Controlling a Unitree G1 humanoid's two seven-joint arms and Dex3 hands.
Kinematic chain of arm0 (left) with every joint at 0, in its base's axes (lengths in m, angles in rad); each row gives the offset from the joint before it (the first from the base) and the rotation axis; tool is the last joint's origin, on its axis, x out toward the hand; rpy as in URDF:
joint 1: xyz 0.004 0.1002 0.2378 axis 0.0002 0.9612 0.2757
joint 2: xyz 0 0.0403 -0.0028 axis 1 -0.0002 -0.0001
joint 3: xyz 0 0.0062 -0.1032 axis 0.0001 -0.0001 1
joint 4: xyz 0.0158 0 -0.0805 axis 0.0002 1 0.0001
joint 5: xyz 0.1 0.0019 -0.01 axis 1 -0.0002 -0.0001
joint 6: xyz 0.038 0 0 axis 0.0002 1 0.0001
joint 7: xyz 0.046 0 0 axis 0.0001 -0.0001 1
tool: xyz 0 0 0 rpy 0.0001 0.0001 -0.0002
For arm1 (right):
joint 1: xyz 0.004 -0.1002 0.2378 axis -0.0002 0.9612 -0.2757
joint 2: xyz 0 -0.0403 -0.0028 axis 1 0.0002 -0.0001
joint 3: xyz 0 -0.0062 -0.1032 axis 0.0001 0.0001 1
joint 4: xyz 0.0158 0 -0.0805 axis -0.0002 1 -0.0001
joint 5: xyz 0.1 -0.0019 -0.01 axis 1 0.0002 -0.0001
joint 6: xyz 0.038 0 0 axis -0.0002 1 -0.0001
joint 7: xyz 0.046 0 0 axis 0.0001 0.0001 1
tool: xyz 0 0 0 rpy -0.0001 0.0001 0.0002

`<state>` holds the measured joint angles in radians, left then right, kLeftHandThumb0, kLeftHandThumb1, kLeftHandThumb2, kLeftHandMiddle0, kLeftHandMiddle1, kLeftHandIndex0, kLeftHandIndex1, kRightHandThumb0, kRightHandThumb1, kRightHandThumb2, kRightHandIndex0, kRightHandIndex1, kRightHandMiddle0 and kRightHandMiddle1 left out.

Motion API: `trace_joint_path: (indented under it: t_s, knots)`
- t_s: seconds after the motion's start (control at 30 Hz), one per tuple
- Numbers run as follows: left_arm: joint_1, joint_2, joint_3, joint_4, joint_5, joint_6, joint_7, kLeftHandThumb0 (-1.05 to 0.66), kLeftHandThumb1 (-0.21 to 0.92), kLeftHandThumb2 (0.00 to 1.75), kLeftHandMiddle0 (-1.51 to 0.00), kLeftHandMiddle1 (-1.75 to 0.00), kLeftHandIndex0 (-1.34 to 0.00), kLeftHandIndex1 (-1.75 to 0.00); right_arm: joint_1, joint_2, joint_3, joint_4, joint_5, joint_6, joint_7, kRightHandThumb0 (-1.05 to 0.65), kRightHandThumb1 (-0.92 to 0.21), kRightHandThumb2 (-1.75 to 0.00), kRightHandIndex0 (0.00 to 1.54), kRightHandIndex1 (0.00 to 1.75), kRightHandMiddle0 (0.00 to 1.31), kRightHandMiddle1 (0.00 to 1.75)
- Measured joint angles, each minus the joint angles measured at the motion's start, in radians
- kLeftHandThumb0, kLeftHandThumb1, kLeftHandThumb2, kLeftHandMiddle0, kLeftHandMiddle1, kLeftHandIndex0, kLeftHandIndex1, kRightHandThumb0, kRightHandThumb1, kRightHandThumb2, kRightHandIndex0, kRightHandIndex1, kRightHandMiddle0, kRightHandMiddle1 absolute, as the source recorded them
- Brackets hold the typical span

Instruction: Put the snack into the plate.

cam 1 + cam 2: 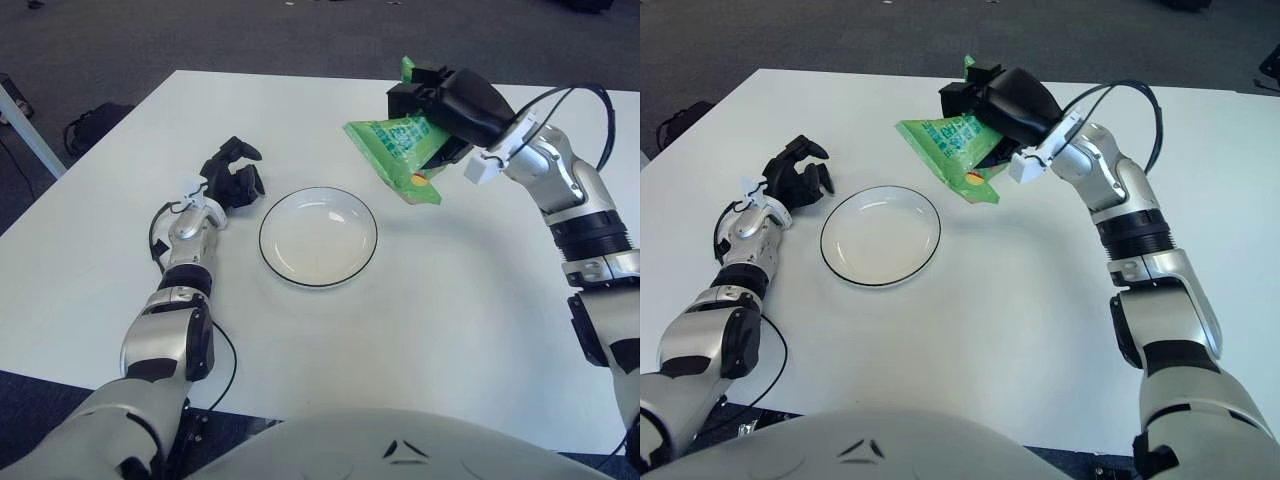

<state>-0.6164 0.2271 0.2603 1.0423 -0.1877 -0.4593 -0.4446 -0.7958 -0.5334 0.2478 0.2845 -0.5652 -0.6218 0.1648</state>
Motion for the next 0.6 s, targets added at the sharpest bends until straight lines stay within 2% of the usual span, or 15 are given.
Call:
trace_joint_path:
  t_s: [0.17,0.4,0.6]
  knots:
    - [0.000,-0.002,-0.003,-0.002,0.000,-0.004,0.009,-0.45,0.40,1.21,-0.95,-1.75,-0.54,-1.75,-0.013,0.050,0.024,-0.077,-0.002,0.070,0.060,0.58,-0.06,-1.62,0.82,1.75,1.05,1.75]
    - [0.000,-0.004,-0.011,-0.006,0.001,-0.006,0.010,-0.45,0.40,1.21,-0.97,-1.75,-0.55,-1.75,-0.022,0.081,0.066,-0.103,0.000,0.032,0.099,0.59,-0.05,-1.64,0.83,1.75,1.04,1.75]
    - [0.003,-0.006,-0.020,-0.009,0.004,-0.010,0.010,-0.45,0.41,1.20,-0.95,-1.75,-0.54,-1.75,-0.030,0.127,0.099,-0.050,-0.017,-0.004,0.072,0.58,-0.06,-1.62,0.82,1.75,1.02,1.75]
